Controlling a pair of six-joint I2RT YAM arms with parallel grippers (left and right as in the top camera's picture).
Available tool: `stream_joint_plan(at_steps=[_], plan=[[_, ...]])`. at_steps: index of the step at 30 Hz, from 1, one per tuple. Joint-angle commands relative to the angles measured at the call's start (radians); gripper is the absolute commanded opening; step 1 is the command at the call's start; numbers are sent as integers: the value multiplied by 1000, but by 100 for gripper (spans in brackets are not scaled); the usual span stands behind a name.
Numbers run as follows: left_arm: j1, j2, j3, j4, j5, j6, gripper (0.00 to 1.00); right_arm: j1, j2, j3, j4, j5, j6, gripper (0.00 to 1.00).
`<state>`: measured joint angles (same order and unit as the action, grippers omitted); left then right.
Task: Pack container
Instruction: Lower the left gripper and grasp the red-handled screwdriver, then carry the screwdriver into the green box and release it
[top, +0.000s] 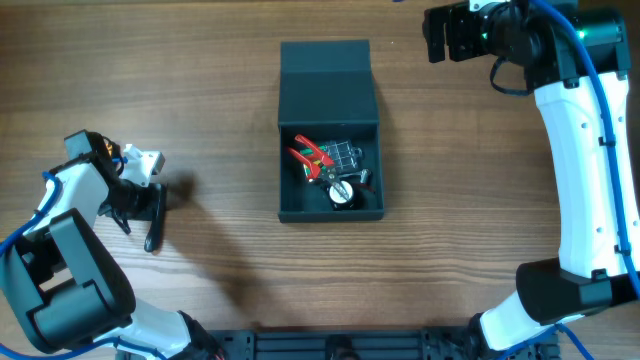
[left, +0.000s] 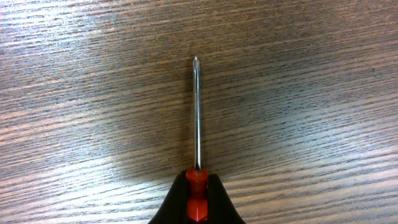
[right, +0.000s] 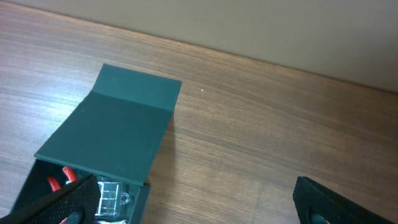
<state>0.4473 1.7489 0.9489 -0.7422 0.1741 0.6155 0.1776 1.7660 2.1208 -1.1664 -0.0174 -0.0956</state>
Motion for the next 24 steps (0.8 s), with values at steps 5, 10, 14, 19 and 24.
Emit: stream_joint_plan(at_steps=[5, 10, 14, 19, 24], plan=[[4, 15, -18, 31, 16, -9, 4, -3, 13, -2, 2, 22, -9, 100], [4, 15, -18, 47, 16, -50, 4, -3, 13, -2, 2, 22, -9, 100], [0, 6, -17, 48, 16, -71, 4, -3, 13, -2, 2, 22, -9, 100], [-24, 3, 20, 2, 16, -82, 4, -3, 13, -2, 2, 22, -6, 100], [-51, 2, 72, -57, 15, -82, 4, -3, 13, -2, 2, 21, -5, 100]])
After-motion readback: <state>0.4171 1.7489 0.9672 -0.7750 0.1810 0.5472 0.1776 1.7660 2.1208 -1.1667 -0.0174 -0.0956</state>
